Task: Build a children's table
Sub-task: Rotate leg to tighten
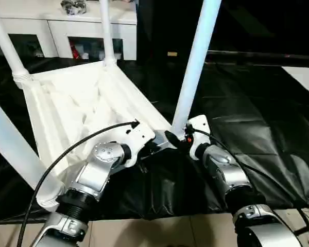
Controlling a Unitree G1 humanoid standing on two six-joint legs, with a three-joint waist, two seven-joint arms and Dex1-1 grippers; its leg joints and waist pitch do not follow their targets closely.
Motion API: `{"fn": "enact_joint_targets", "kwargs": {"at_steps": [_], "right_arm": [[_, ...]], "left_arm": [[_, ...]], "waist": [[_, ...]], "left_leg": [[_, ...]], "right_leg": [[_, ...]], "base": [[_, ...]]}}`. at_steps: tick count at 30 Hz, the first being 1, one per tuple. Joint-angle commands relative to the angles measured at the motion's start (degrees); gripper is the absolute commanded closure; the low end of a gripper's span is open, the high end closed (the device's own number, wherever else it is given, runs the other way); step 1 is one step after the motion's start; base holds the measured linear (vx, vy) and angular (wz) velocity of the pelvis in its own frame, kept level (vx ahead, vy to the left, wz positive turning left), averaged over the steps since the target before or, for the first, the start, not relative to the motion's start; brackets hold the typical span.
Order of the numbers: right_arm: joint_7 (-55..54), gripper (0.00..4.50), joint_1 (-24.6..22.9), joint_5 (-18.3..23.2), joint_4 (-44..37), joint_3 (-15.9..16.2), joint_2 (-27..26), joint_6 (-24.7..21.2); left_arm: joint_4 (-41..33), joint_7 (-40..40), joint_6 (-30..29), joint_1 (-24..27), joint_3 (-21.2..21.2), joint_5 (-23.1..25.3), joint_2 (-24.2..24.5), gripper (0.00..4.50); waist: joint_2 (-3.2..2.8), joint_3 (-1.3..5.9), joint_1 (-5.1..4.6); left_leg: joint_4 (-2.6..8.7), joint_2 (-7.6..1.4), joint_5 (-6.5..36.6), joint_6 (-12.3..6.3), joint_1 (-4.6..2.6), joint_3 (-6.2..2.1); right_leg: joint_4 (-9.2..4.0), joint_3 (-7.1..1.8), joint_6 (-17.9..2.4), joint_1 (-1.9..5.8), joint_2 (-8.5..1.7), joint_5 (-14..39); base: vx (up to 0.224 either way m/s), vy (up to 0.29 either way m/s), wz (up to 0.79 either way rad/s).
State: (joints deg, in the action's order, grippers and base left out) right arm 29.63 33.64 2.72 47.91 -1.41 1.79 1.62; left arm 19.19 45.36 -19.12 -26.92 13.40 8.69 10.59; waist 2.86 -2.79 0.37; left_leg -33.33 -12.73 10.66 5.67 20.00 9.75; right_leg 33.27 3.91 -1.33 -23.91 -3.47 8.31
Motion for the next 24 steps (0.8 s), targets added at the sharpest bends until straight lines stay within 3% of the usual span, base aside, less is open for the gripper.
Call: {"fn": "enact_joint_targets", "kwargs": {"at_steps": [1, 9, 14, 18, 21, 22, 24], "right_arm": [[5.9, 0.64, 0.2, -0.4, 0.1, 5.0, -2.2, -0.4], [28.3, 0.64, -3.9, 3.0, -7.6, 9.2, 5.4, -1.9], [41.4, 0.64, -6.5, 3.7, -12.2, 13.2, 10.9, -3.5], [46.5, 0.64, -7.4, 4.1, -14.4, 14.7, 13.0, -5.0], [46.8, 0.64, -7.7, 3.7, -15.0, 15.1, 13.1, -5.2], [46.7, 0.88, -7.7, 3.7, -14.9, 15.1, 13.0, -5.2], [45.8, 0.94, -7.7, 3.5, -14.9, 15.0, 12.6, -5.0]], "left_arm": [[-2.4, 2.9, 3.4, -1.4, 3.7, -2.4, -2.3, 4.50], [-0.1, 8.0, 6.6, -1.9, 2.6, -3.2, 3.2, 4.50], [2.4, 10.8, 8.7, -3.4, 1.9, -3.5, 5.3, 4.50], [3.7, 12.3, 9.8, -4.3, 2.0, -4.0, 6.4, 4.50], [4.3, 13.1, 10.4, -4.5, 2.0, -4.3, 6.8, 4.50], [4.3, 13.1, 10.4, -4.5, 2.0, -4.2, 6.8, 4.50], [4.8, 13.3, 10.9, -4.7, 2.0, -4.2, 6.9, 4.50]], "waist": [[-0.17, 3.52, 0.27], [-0.17, 3.59, 1.20], [-0.47, 3.50, 2.32], [-0.67, 3.38, 2.77], [-0.21, 3.43, 2.83], [-0.30, 3.40, 2.86], [-0.21, 3.48, 2.88]], "left_leg": [[3.86, -0.29, 15.1, -2.38, 0.17, 0.38], [3.76, -0.51, 11.8, -4.32, 0.20, 0.49], [3.70, -0.54, 13.0, -3.81, -0.38, 0.62], [3.80, -0.56, 13.8, -3.48, -0.30, 0.57], [3.94, -0.57, 14.0, -2.74, -0.17, 0.43], [3.94, -0.55, 14.0, -2.66, -0.18, 0.39], [3.86, -0.56, 13.2, -2.64, -0.17, 0.41]], "right_leg": [[-4.04, -2.18, -10.2, 2.90, -3.53, 19.6], [-3.53, -2.29, -11.1, 3.24, -3.54, 16.1], [-3.61, -2.37, -11.3, 3.02, -3.55, 17.4], [-3.85, -2.32, -10.8, 3.04, -3.56, 18.9], [-3.85, -2.19, -10.1, 3.17, -3.60, 20.1], [-3.86, -2.20, -9.9, 3.15, -3.65, 20.5], [-3.82, -2.27, -9.9, 3.13, -3.70, 20.2]], "base": [[0.000, 0.000, 0.00], [0.000, 0.000, 0.00], [0.000, 0.000, 0.00], [0.000, 0.000, 0.00], [0.000, 0.000, 0.00], [0.000, 0.000, 0.00], [0.000, 0.000, 0.00]]}}
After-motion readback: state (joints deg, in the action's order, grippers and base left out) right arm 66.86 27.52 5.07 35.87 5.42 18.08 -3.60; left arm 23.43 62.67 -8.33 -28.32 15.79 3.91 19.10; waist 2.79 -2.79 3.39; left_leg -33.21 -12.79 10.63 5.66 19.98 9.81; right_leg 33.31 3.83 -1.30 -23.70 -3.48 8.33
